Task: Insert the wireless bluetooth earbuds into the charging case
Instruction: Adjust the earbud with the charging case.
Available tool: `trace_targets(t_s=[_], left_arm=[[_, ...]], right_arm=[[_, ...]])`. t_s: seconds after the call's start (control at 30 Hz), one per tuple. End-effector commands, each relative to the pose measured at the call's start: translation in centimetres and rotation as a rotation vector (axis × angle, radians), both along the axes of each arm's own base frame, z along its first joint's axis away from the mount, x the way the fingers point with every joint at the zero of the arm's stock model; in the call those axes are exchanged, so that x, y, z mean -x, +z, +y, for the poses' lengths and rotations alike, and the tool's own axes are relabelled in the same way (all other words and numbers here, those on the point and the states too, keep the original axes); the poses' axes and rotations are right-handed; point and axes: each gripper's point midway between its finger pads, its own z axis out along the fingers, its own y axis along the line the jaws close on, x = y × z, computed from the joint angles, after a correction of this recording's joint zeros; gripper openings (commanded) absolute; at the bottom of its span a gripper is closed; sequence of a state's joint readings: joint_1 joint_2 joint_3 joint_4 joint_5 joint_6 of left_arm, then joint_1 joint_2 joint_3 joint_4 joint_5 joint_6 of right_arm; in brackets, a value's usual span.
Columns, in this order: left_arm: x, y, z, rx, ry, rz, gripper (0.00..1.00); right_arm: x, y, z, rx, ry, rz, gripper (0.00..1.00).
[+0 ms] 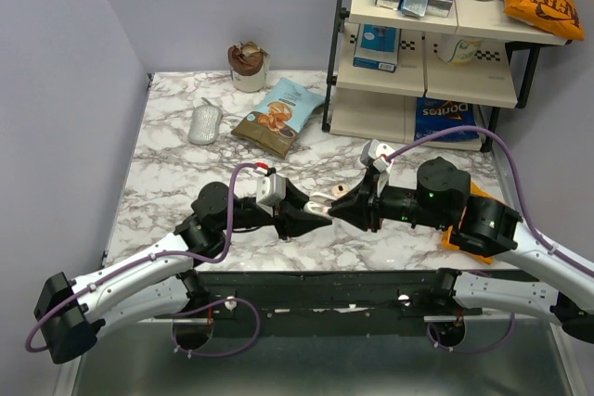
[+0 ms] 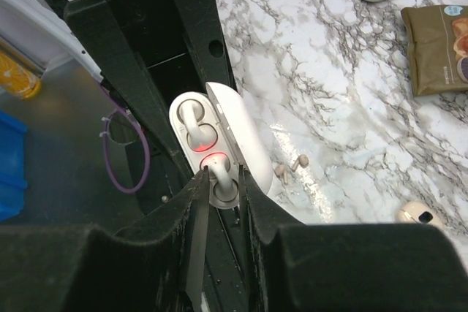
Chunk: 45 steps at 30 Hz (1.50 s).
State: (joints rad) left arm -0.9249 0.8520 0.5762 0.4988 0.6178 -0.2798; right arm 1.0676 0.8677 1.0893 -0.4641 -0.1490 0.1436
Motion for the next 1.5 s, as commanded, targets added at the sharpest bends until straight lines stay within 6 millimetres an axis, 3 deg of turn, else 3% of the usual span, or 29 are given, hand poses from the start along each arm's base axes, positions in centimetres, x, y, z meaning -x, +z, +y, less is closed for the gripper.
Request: trace_targets(t_s=[0.0,0.23,0.97,1.47], left_arm=[[1.5,2.6,0.2,0.075,-0.063,-0.06,0.0],[1.5,2.4,0.2,0.074,-0.061,-0.06,0.0],[1.1,1.6,0.0,0.065,-0.043,-0.046,0.0],[0.8,2.1,-0.1,0.074,-0.035,-0.055,0.0]], right_arm=[[-1.5,-1.1,-0.3,0.036,-0.079,-0.009,0.26],[-1.4,-1.3,-0.4,0.038,-0.075,-0.004,0.01],[-0.7,1.4,-1.8,-0.126,-0.094,-0.046,0.01],[0.7,-0.3,-0.6,-0.058,0.023,-0.03,0.01]])
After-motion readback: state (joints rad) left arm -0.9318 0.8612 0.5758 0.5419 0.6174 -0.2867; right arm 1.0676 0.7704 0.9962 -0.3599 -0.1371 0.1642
